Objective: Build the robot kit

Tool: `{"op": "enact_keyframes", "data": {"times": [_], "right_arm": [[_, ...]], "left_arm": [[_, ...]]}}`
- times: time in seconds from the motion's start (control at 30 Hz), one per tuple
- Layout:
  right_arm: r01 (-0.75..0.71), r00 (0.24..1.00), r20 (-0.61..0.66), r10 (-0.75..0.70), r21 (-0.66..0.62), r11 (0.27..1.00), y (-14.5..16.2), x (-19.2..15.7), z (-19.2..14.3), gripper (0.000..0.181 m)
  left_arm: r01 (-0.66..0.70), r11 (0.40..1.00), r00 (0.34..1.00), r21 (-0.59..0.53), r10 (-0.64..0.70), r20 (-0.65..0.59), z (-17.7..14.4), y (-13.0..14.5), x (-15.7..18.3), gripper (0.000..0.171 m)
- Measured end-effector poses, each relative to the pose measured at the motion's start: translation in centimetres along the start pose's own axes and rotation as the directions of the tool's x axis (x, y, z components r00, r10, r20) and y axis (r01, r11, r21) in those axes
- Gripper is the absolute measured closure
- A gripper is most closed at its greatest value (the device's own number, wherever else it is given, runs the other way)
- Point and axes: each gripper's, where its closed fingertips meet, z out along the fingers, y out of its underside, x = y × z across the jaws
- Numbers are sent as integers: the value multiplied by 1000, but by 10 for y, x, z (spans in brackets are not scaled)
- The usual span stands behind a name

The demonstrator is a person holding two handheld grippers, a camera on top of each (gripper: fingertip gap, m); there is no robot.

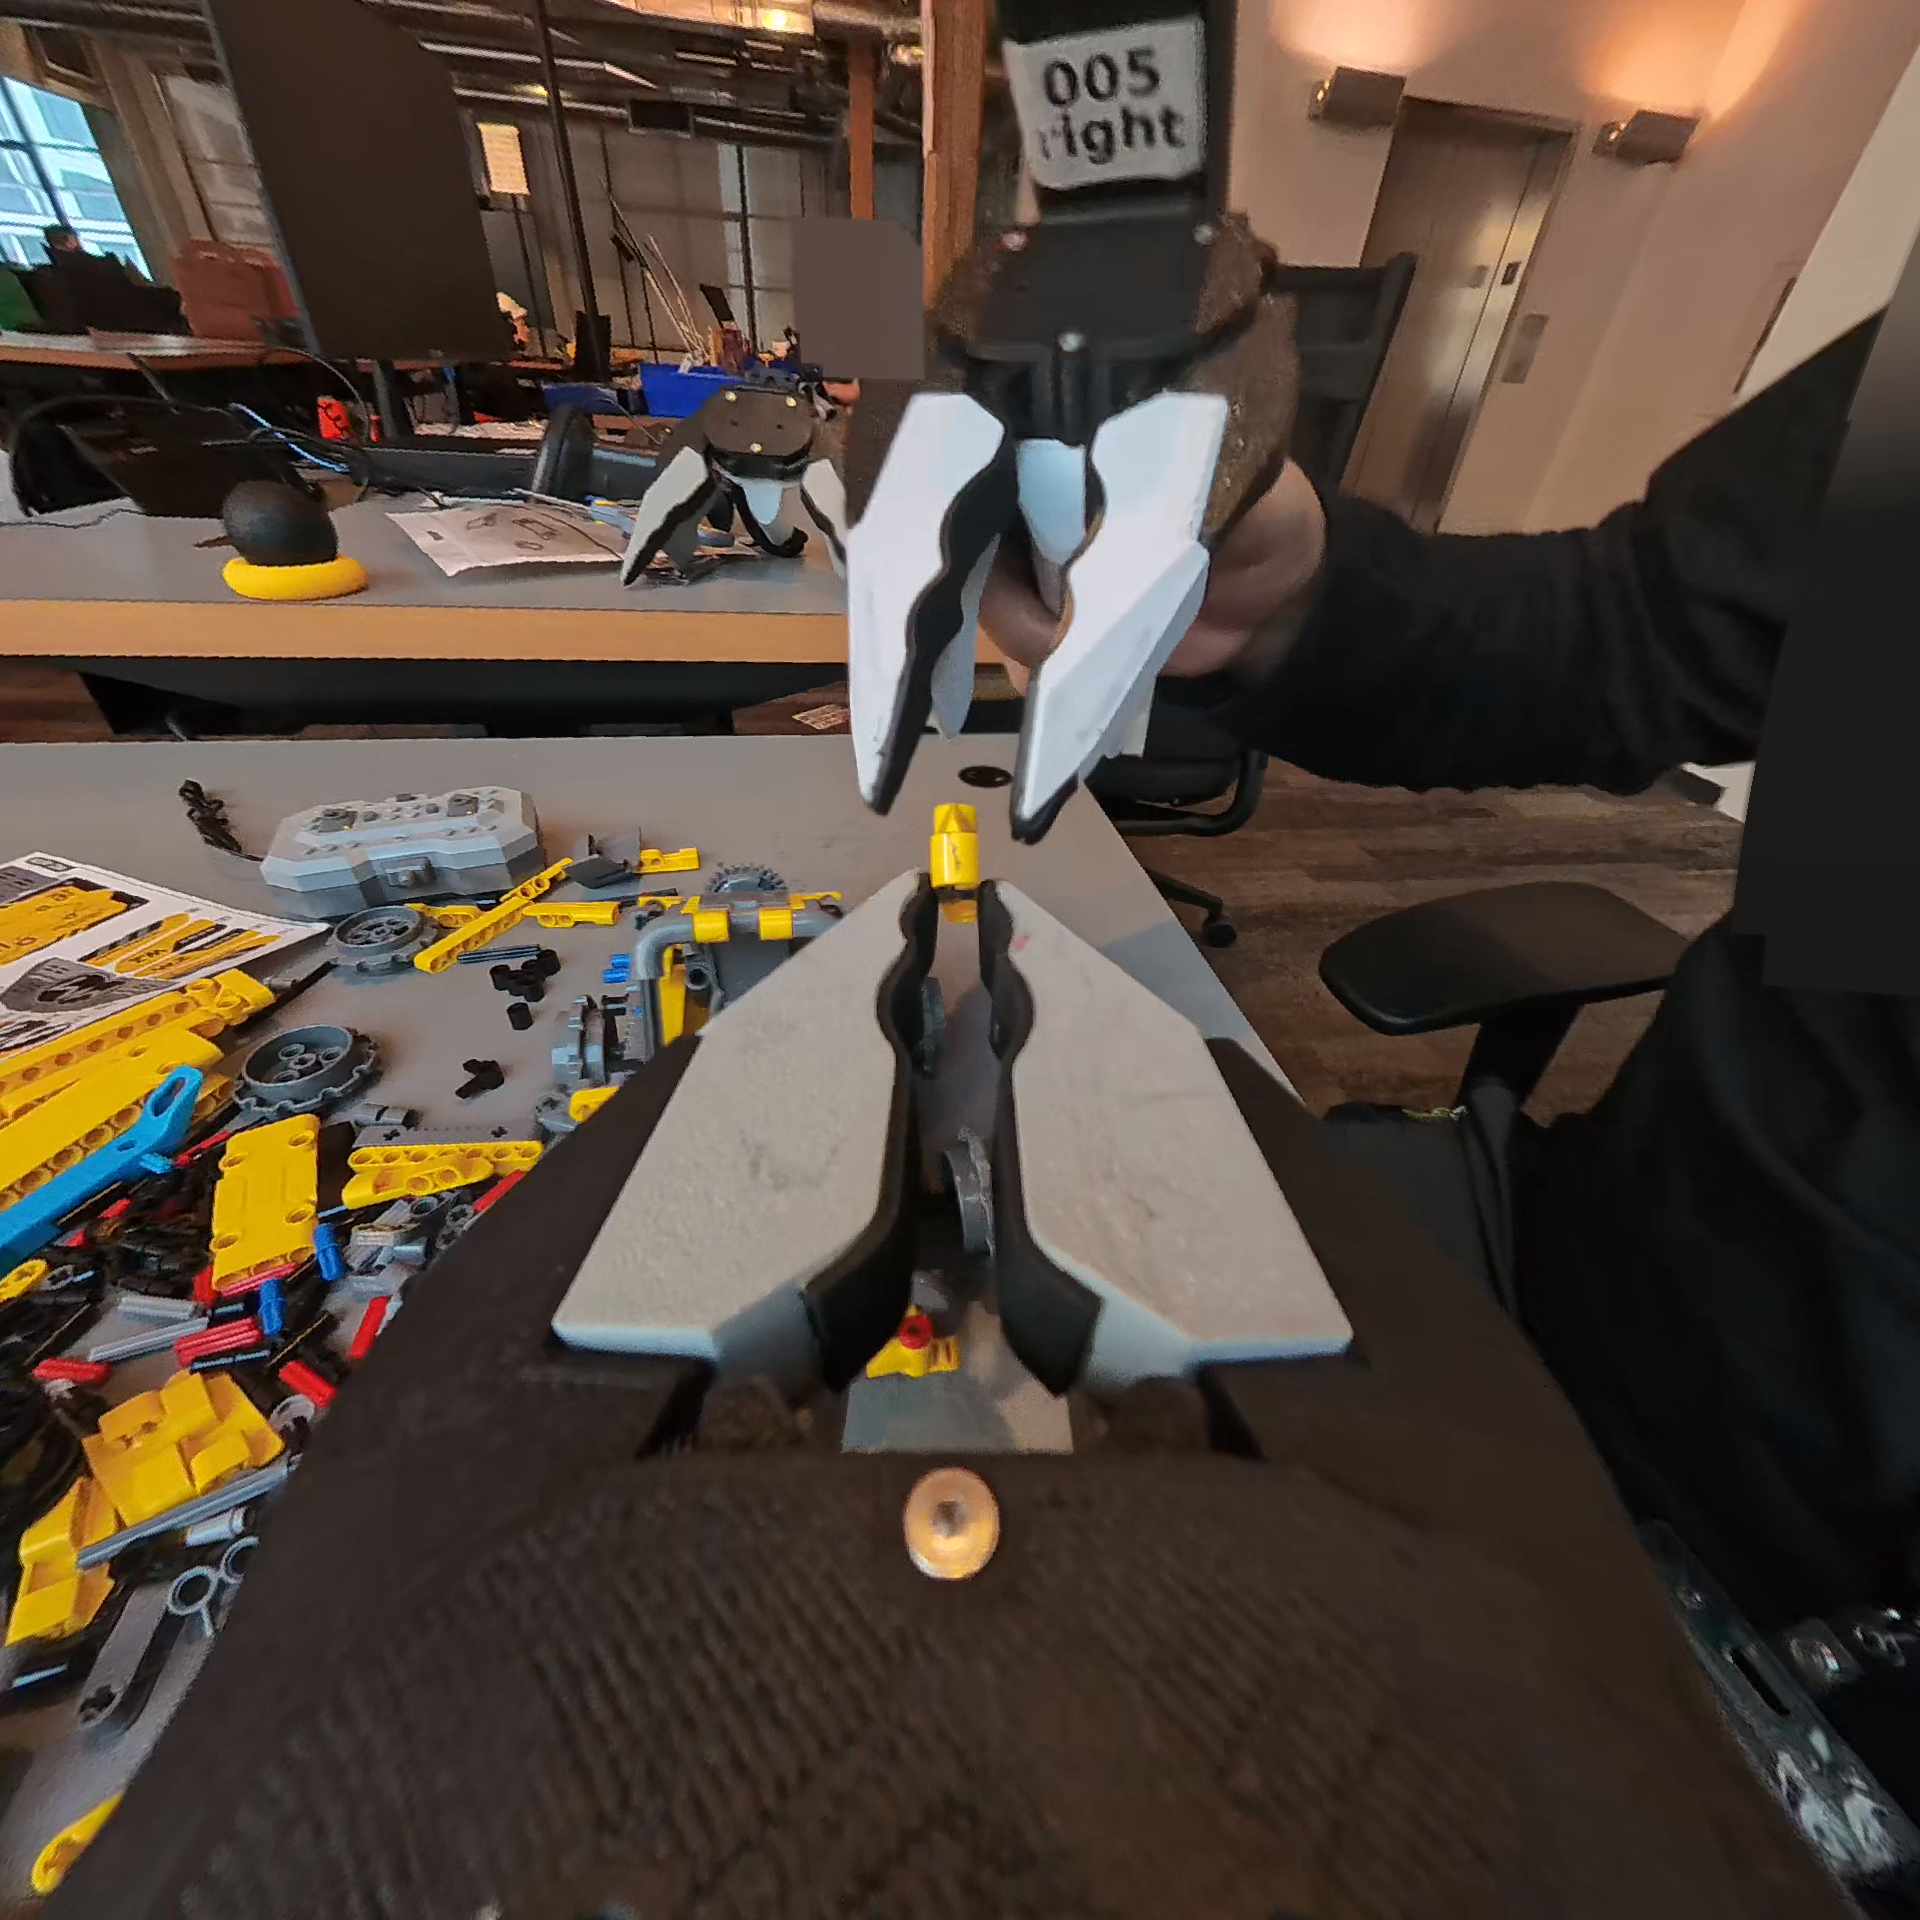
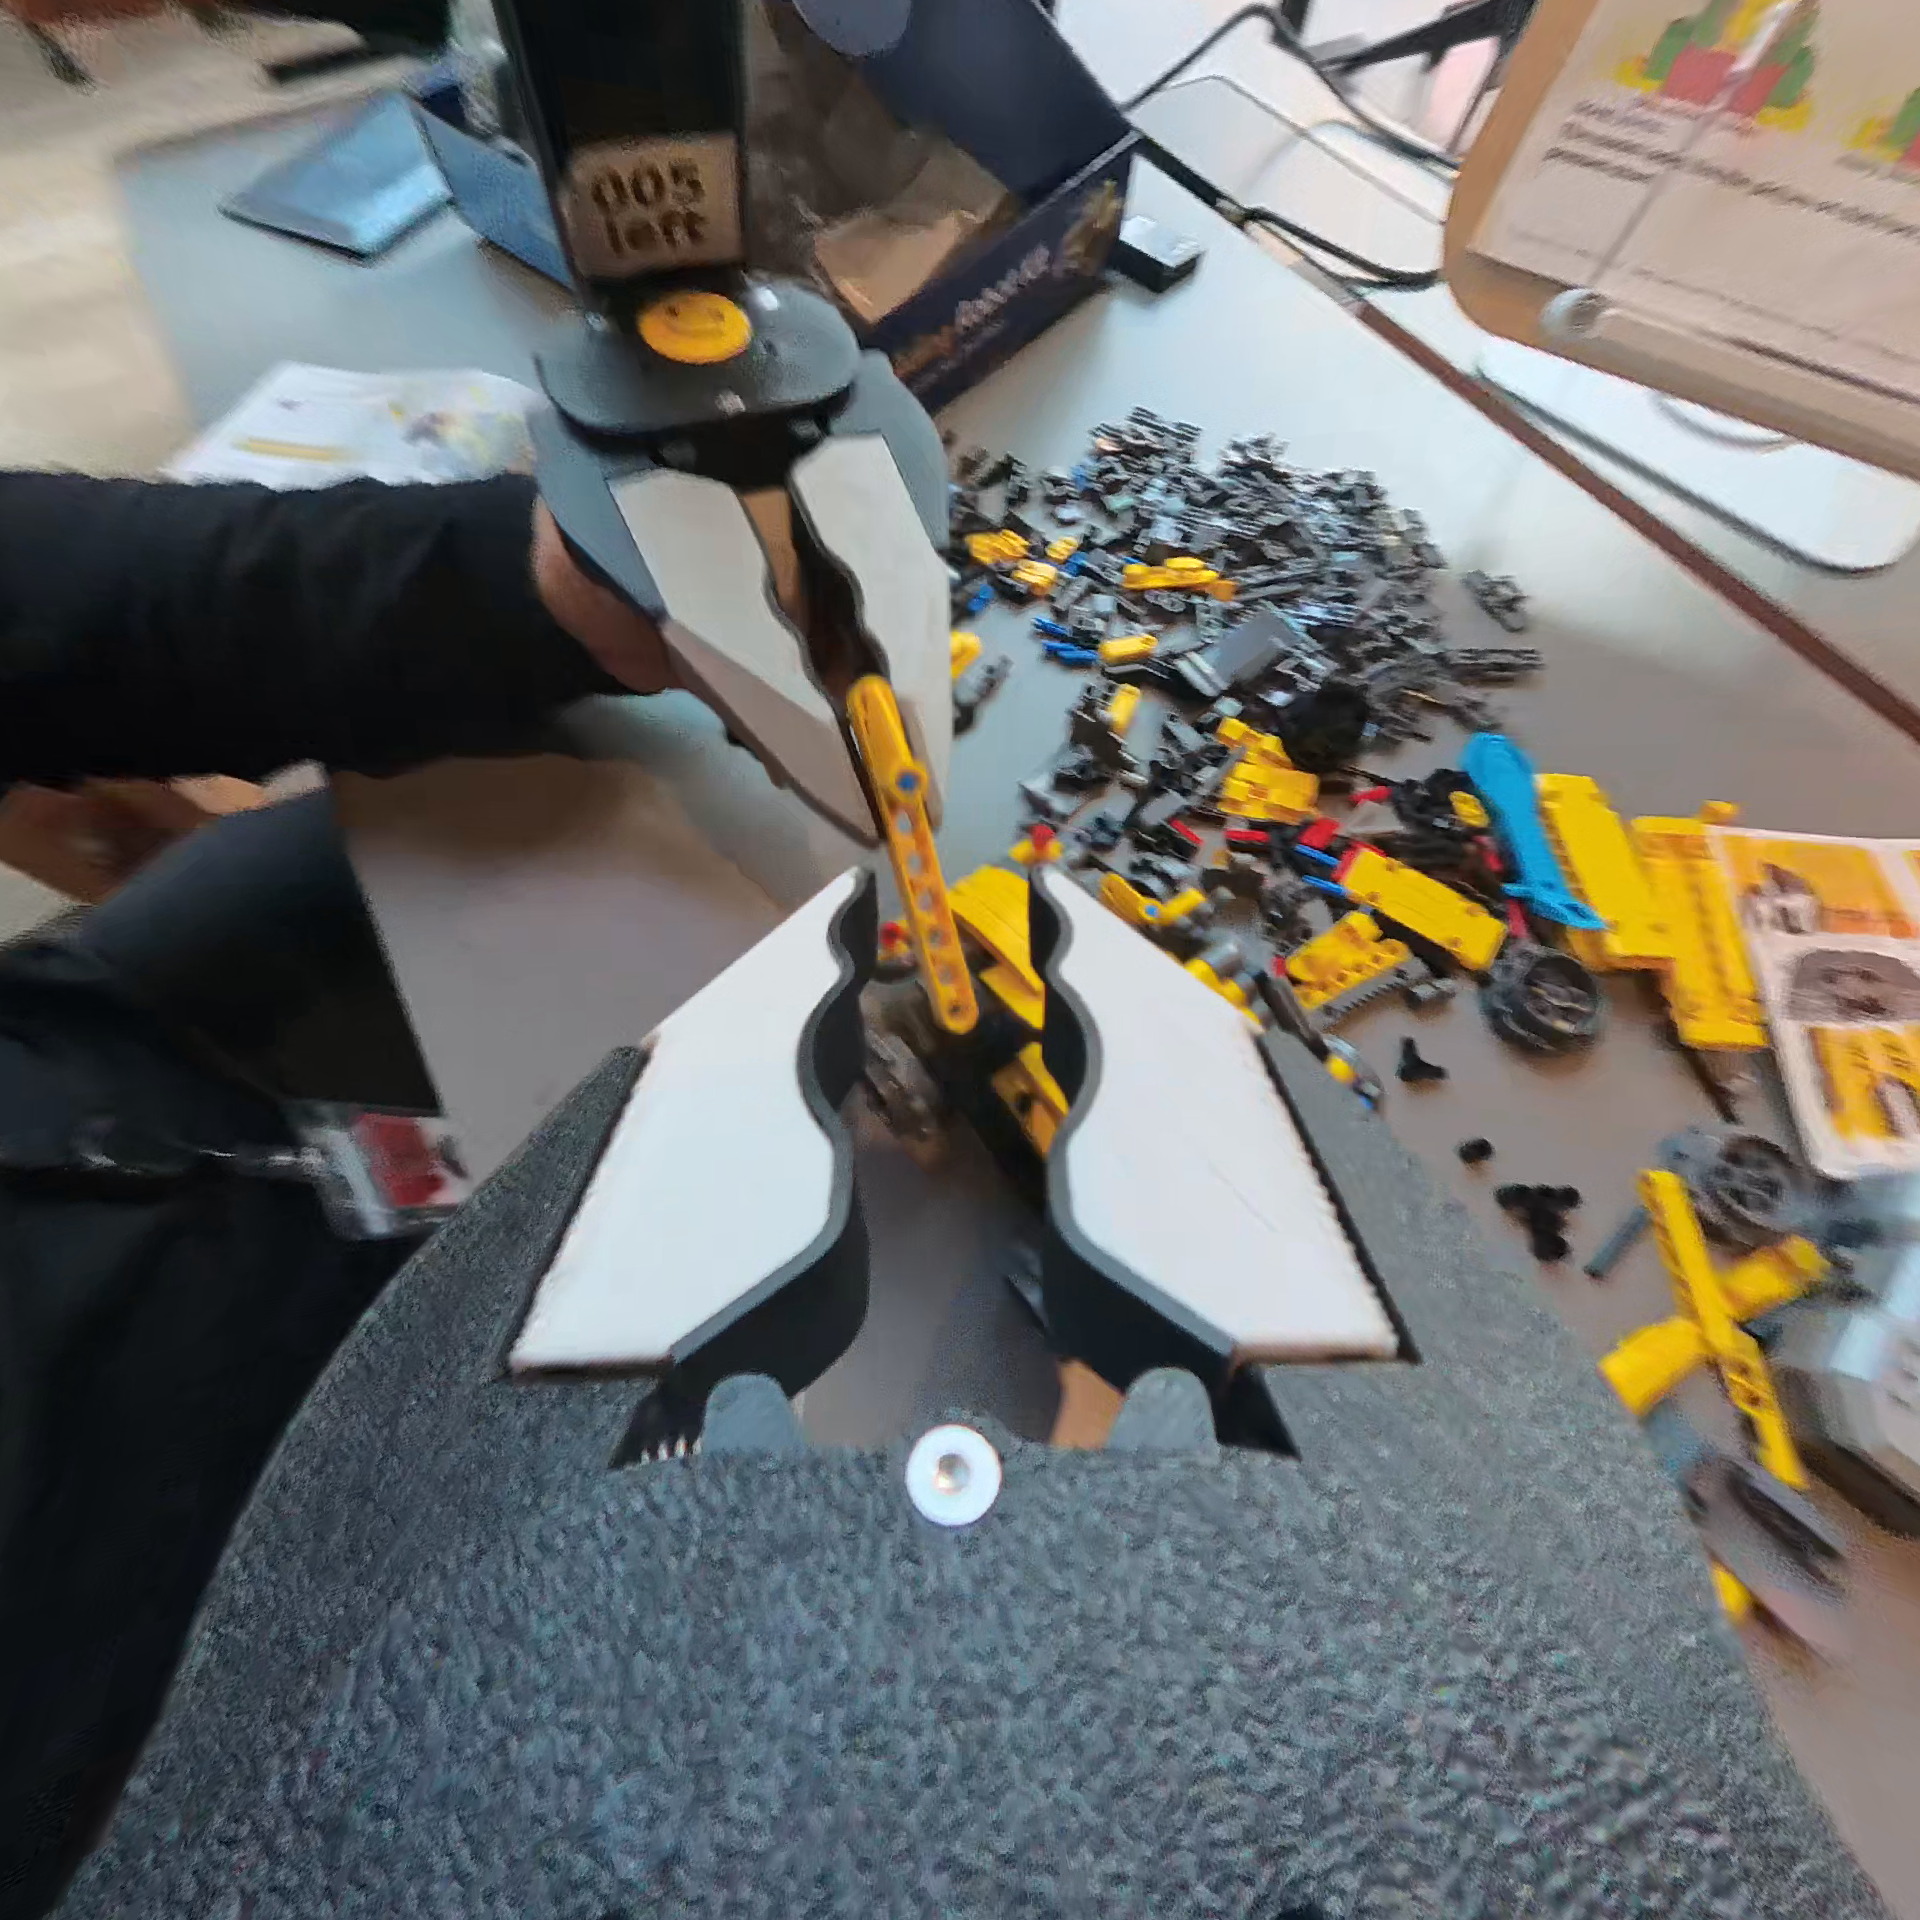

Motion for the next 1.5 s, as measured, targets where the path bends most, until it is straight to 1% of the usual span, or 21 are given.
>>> {"op": "enact_keyframes", "data": {"times": [0.13,0.23,0.37,0.43,0.5,0.53,0.57,0.63,0.7,0.77,0.9,1.0,1.07,1.1,1.13,1.23,1.33,1.37,1.4,1.47,1.5], "right_arm": [[146,969,-189,-160,-89,985,34,10,-4,154],[209,942,-242,-233,-120,970,45,10,-8,154],[265,943,-194,-271,-60,962,43,-1,-11,156],[250,961,-113,-252,-25,968,43,-8,-11,159],[228,973,12,-229,55,972,35,-23,-14,165],[214,976,33,-217,77,974,32,-23,-17,168],[199,978,49,-203,82,977,30,-21,-18,173],[181,978,94,-187,68,981,29,-22,-20,174],[175,979,101,-179,44,984,32,-18,-18,174],[183,979,91,-181,-19,983,41,-12,-15,174],[246,969,41,-243,-140,959,59,2,-10,174],[310,950,46,-307,-220,925,68,7,-5,174],[336,941,56,-333,-264,904,73,12,-1,174],[339,940,68,-333,-281,898,75,13,1,174],[341,940,76,-334,-288,895,75,14,3,174],[355,934,87,-346,-308,883,79,15,9,174],[378,925,95,-367,-310,872,81,16,14,174],[378,925,94,-368,-316,870,82,17,15,174],[383,923,92,-374,-322,866,83,18,16,174],[399,915,89,-394,-336,853,86,19,18,174],[405,912,88,-400,-341,848,87,19,20,174]], "left_arm": [[57,996,998,76,-58,11,-2,-8,-5,167],[59,993,998,105,-58,-17,1,-9,-1,167],[-32,994,998,103,36,-42,7,-5,10,167],[-83,989,994,122,91,-56,8,-6,17,167],[-123,983,989,134,133,-70,9,-7,24,167],[-139,981,987,134,149,-67,9,-7,24,168],[-149,979,985,135,159,-65,9,-7,24,167],[-151,978,984,147,162,-70,8,-7,24,167],[-145,978,986,147,156,-66,8,-7,23,167],[-139,984,988,108,146,-55,9,-2,21,168],[-107,993,993,39,109,-34,8,8,13,150],[-85,996,996,-1,85,-15,8,14,6,151],[-82,995,997,-57,82,-7,10,22,4,155],[-86,991,996,-103,87,3,11,29,2,165],[-95,983,995,-160,100,22,11,38,-2,171],[-108,949,988,-295,134,71,9,59,-14,171],[-79,946,991,-313,107,74,8,64,-15,170],[-71,948,994,-309,95,62,9,64,-13,165],[-63,946,994,-316,87,61,10,65,-12,163],[-66,933,993,-354,97,72,10,71,-14,170],[-71,930,992,-362,105,75,10,72,-15,170]]}}
